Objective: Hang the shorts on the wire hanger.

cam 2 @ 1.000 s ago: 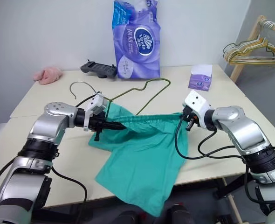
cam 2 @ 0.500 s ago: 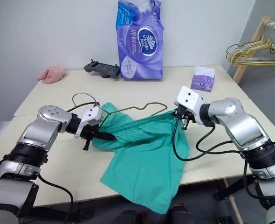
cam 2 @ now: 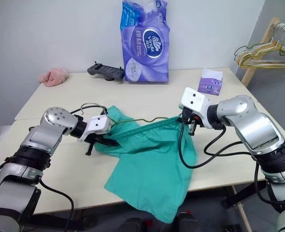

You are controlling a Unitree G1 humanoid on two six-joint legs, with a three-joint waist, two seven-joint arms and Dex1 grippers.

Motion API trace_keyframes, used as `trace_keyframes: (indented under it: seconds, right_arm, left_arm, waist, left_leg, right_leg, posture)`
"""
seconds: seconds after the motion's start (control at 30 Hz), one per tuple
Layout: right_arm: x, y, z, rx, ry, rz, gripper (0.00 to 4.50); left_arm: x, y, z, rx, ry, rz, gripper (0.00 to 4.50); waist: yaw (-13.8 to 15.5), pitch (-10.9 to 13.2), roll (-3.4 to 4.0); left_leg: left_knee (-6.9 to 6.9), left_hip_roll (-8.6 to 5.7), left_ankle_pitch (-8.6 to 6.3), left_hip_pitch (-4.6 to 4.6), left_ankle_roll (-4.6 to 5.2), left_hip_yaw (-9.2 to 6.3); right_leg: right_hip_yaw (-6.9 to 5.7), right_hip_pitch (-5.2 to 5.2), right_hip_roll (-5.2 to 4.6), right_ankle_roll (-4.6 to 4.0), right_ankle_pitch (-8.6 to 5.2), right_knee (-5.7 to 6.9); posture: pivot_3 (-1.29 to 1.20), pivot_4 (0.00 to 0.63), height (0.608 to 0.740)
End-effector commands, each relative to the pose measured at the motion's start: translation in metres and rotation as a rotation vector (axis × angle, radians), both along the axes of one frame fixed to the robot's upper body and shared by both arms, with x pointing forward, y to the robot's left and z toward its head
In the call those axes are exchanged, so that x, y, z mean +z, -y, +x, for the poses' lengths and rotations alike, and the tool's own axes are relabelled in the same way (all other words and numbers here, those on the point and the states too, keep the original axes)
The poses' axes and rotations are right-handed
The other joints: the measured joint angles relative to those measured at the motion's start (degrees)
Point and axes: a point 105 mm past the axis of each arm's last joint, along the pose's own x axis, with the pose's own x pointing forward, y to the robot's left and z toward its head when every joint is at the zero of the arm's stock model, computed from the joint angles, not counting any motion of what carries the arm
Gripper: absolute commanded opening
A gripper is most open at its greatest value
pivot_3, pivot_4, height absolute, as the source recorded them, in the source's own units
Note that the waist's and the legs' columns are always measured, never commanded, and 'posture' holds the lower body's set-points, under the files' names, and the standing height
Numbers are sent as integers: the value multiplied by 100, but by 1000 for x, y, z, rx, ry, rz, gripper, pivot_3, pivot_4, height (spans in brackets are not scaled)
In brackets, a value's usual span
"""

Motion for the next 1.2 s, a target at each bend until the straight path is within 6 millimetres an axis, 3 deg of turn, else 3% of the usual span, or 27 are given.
trace_keyframes:
  seconds: [0.03, 0.23, 0.4, 0.53, 0.67, 0.93, 1.2]
  right_arm:
    - [33, 10, 6, -61, 91, 10, 21]
    - [37, -15, -4, 20, 50, 32, 21]
    - [21, -50, -7, 80, 35, 50, 21]
    - [4, -65, 8, 61, 84, 21, 21]
    - [9, -72, 28, 30, 183, -7, 21]
    - [28, -83, 35, 57, 256, 6, 21]
    - [44, -85, 23, 111, 264, 18, 2427]
  left_arm:
    - [-8, -36, 5, 44, 52, 213, 0]
    - [8, -15, 40, 91, 249, 137, 0]
    - [25, 19, 66, 141, 377, 3, 0]
    - [33, 40, 69, 112, 388, -68, 0]
    - [37, 44, 68, 104, 392, -84, 0]
    - [35, 35, 66, 112, 391, -67, 0]
    - [32, 31, 64, 115, 386, -51, 0]
  waist:
    - [1, 0, 0]
    - [1, -1, 1]
    - [-2, -4, -4]
    - [-6, -4, -5]
    - [-21, -4, -4]
    - [-29, -4, -4]
    - [-24, -4, -4]
  left_leg:
    - [0, 0, 0, 0, 0, -1]
    - [1, 0, 0, -1, 0, -2]
    - [5, 0, 0, -3, 0, -2]
    - [5, 0, 0, -5, 0, -3]
    - [4, -2, 0, -5, 0, -2]
    - [4, -4, 0, -5, -1, -7]
    - [4, -5, 0, -5, -1, -9]
  right_leg:
    - [0, 0, 0, 0, 0, 1]
    - [-2, 0, -8, 0, 1, 1]
    - [-3, -2, -22, 1, 2, 4]
    - [-3, -6, -24, 0, 2, 8]
    - [-4, -7, -24, -1, 3, 12]
    - [-7, -8, -25, -2, 3, 16]
    - [-9, -8, -27, -2, 3, 16]
  posture:
    - [51, 13, 740]
    - [32, 18, 740]
    - [28, 23, 740]
    - [29, 27, 740]
    - [33, 31, 740]
    - [47, 35, 740]
    - [53, 41, 740]
